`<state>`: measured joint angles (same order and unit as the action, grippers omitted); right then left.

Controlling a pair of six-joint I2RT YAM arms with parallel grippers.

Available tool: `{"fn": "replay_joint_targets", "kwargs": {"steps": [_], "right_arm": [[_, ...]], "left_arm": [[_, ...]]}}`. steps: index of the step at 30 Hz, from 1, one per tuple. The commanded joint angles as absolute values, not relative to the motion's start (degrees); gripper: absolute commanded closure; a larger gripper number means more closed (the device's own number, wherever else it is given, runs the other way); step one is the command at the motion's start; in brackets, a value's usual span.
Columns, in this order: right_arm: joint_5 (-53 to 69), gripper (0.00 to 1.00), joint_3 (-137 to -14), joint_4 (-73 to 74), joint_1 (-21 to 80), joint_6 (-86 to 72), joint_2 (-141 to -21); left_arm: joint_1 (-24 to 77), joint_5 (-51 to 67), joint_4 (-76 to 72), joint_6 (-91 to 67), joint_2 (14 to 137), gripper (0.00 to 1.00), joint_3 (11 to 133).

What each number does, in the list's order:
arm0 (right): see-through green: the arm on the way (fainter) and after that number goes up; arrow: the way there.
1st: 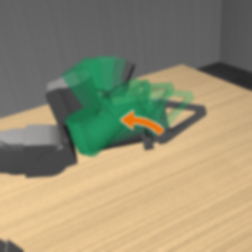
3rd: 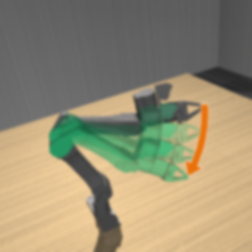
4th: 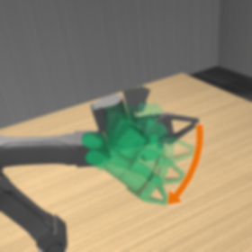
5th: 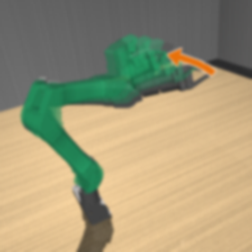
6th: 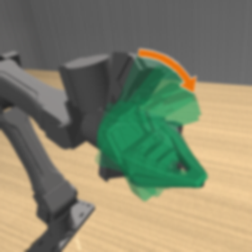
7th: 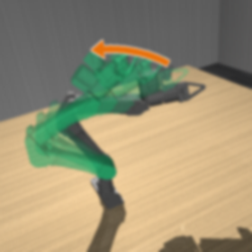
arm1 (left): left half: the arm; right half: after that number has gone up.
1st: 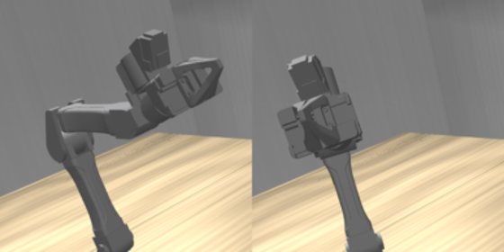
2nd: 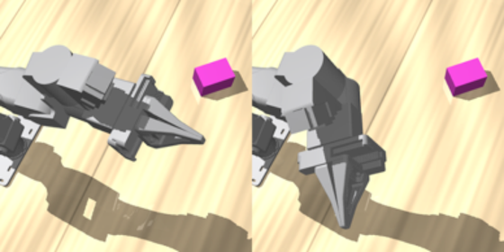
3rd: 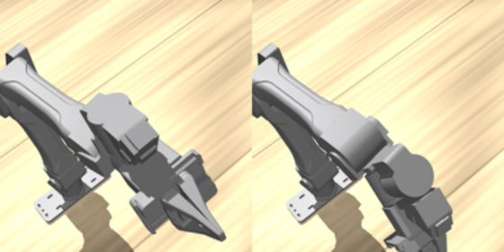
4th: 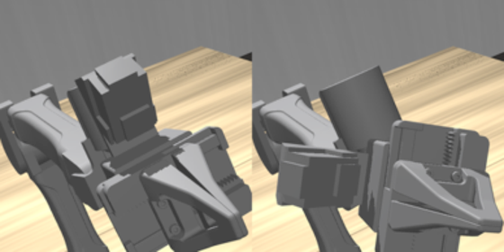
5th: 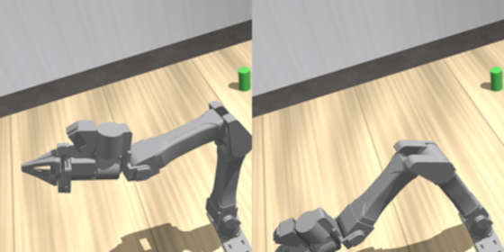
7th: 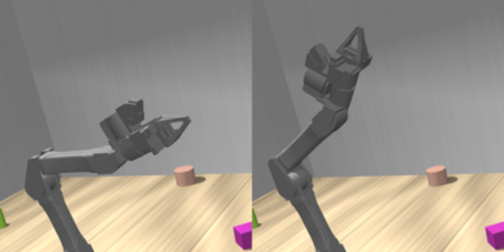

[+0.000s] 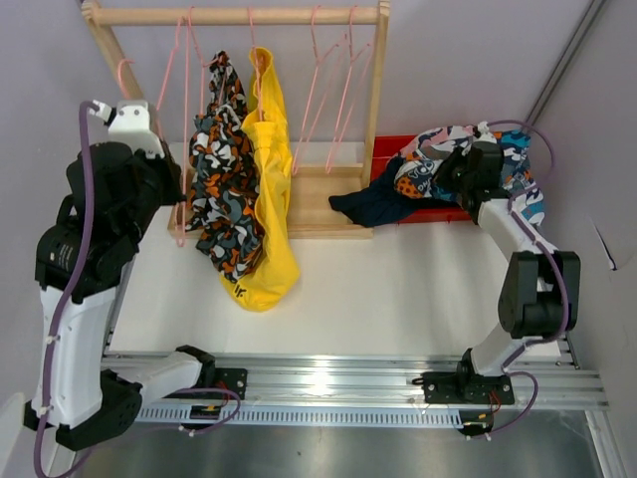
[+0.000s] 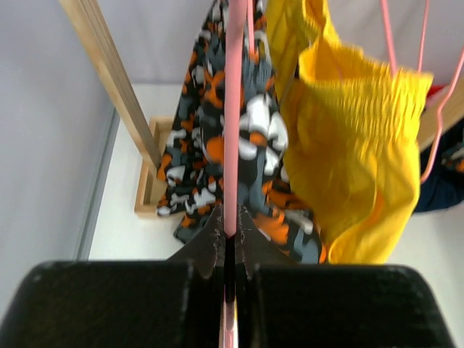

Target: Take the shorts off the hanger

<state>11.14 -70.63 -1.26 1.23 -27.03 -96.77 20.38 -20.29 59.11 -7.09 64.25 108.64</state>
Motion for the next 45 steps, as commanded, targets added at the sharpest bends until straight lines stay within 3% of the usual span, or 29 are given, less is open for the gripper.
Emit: {"fn": "replay_joint_targets", "kwargs": {"steps": [1,2,3,4,5,9,15,22,27,35,45], "right_arm": [[8.89,1.00,-70.32,-6.68,2.63,-26.11,-87.29],[8.79,1.00,-70.31,-6.68,2.64,-25.67,-86.75],[8.53,0.88,-70.75,-5.90,2.64,-25.40,-86.49],[8.44,0.22,-71.45,-5.11,2.72,-24.97,-86.40],[8.35,0.01,-74.07,-3.88,2.72,-24.00,-87.09],[7.12,0.00,-78.66,3.94,2.72,-22.59,-88.42],[6.86,0.01,-72.61,2.72,2.81,-22.41,-83.33],[6.42,0.01,-65.58,1.85,2.20,-23.11,-77.00],[7.30,0.00,-62.85,1.05,2.46,-23.64,-74.62],[6.94,0.01,-58.63,1.14,2.29,-22.59,-71.72],[7.65,0.00,-54.14,1.32,3.43,-22.68,-68.38]], "left_arm": [[19.78,-17.67,63.55,-9.31,59.86,1.00,104.07],[19.78,-18.01,63.54,-9.40,58.64,1.00,103.11],[19.78,-18.54,63.63,-9.40,58.36,1.00,101.27],[19.78,-18.89,63.55,-9.40,58.27,1.00,100.90],[19.78,-19.24,63.63,-9.49,58.45,1.00,100.64],[19.78,-20.91,62.50,-8.71,60.20,1.00,101.16],[15.22,-19.61,60.38,-6.33,68.54,1.00,106.95],[5.54,-10.66,57.58,-8.34,82.68,1.00,120.31],[4.22,-8.17,59.07,-9.58,94.12,1.00,138.23],[2.38,-4.84,51.77,-12.30,102.30,1.00,141.85],[2.20,-4.04,45.09,-14.59,110.91,0.81,147.04]]}}
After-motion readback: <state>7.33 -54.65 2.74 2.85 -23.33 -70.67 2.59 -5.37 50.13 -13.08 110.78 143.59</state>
